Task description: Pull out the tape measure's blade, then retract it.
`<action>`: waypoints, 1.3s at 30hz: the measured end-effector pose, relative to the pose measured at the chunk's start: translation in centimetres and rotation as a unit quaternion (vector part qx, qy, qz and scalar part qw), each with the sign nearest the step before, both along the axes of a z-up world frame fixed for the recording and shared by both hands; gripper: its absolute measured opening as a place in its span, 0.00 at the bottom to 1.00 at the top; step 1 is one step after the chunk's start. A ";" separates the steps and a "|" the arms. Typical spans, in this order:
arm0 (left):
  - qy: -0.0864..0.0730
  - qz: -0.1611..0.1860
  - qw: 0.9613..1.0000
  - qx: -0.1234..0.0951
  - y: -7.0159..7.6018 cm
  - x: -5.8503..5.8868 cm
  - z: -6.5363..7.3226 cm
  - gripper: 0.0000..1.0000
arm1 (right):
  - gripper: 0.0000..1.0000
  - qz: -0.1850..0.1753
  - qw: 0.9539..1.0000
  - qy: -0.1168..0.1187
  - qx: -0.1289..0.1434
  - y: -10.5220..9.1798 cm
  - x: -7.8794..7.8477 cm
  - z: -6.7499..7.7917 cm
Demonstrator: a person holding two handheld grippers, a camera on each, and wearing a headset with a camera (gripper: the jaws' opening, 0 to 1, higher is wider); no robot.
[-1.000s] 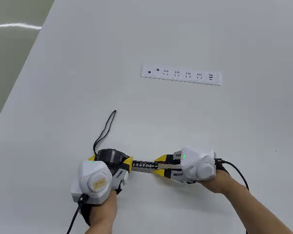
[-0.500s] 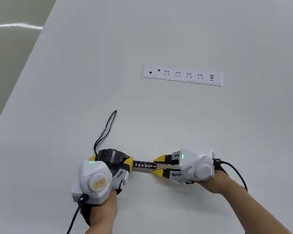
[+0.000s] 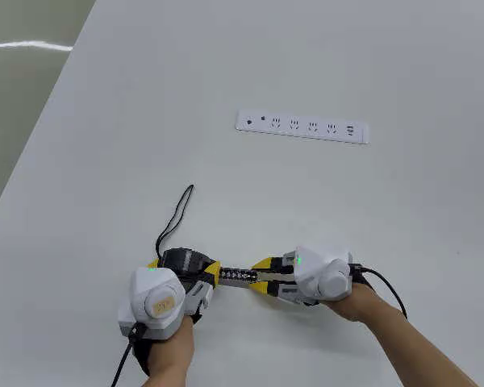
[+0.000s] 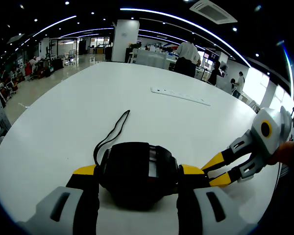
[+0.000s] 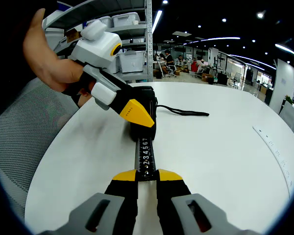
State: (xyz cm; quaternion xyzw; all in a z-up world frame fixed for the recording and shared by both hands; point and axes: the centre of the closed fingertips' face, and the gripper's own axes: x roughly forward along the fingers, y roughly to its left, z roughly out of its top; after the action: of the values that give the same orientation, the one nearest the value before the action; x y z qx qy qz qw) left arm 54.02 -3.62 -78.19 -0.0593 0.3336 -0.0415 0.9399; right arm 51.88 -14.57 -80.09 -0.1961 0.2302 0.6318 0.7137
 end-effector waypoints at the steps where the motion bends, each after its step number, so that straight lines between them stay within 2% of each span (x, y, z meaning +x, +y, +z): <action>1: 0.000 0.000 1.000 0.000 0.0 0.0 0.0 0.61 | 0.13 0.000 1.000 0.000 0.000 0.0 0.0 0.0; 39: 0.002 -0.001 1.000 -0.010 0.2 -0.1 0.0 0.61 | 0.13 0.003 1.000 0.001 0.003 1.5 0.0 -0.1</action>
State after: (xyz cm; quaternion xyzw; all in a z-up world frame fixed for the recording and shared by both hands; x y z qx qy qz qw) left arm 53.91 -3.40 -78.23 -0.0682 0.3348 -0.0458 0.9387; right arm 51.89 -13.06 -80.15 -0.1939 0.2283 0.6348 0.7123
